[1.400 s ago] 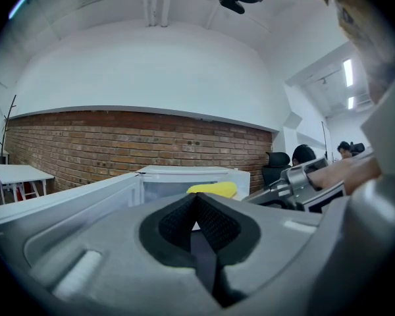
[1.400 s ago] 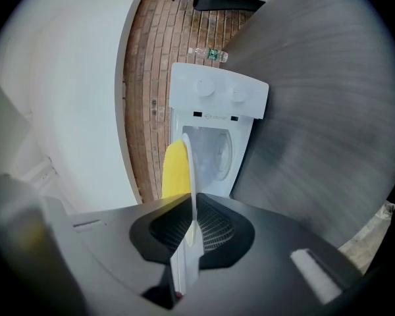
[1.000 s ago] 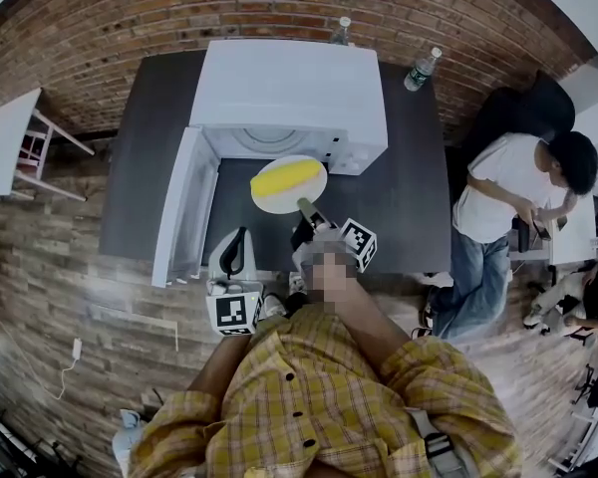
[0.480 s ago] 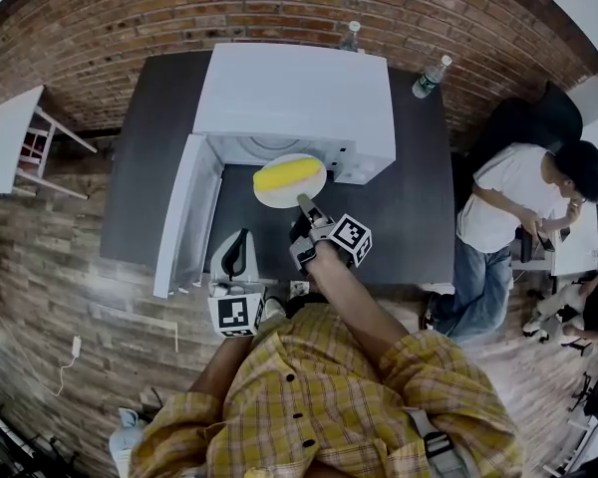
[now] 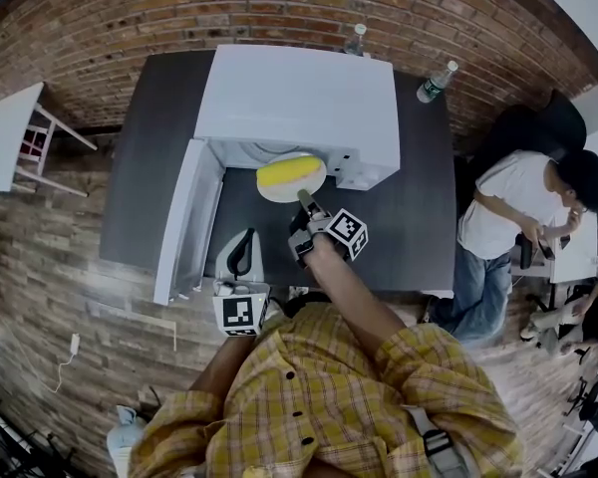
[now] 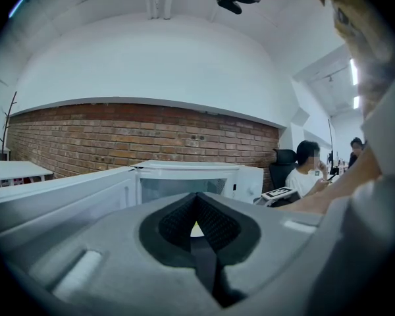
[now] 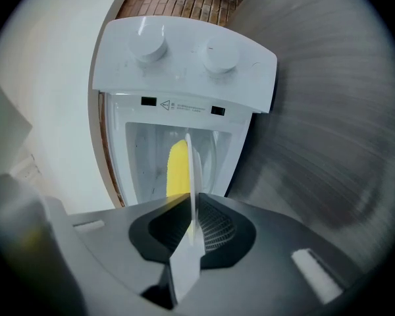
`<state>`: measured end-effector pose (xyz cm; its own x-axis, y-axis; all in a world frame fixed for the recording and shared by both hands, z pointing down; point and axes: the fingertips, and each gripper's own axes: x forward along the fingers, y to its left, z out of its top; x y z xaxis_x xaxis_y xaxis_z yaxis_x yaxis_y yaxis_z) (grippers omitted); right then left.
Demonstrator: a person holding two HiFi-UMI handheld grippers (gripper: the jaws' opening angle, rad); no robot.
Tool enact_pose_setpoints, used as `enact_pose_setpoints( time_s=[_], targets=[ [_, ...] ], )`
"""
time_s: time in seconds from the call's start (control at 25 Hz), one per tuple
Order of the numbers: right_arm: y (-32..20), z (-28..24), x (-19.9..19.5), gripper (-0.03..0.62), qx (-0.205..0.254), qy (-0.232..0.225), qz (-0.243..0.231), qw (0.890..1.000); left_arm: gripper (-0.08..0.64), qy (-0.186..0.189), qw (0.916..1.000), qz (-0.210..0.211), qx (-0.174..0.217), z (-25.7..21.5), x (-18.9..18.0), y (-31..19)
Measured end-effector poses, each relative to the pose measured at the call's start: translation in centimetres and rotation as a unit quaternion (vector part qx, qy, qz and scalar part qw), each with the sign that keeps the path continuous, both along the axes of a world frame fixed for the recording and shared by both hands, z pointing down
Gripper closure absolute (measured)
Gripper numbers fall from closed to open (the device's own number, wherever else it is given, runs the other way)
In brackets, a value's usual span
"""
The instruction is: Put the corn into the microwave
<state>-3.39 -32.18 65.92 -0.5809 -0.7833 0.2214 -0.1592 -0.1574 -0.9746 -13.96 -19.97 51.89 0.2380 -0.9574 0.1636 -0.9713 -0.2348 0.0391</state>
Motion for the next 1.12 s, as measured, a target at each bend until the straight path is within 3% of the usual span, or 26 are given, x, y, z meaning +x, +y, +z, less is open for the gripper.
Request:
enact_pose_setpoints(
  time_s=[1.12],
  targets=[
    [-4.4, 3.9, -0.5, 0.557, -0.061, -0.011, 0.037, 0.997, 0.563, 0.002, 1.0, 0.006, -0.006, 0.1, 0.3, -1.0]
  ],
)
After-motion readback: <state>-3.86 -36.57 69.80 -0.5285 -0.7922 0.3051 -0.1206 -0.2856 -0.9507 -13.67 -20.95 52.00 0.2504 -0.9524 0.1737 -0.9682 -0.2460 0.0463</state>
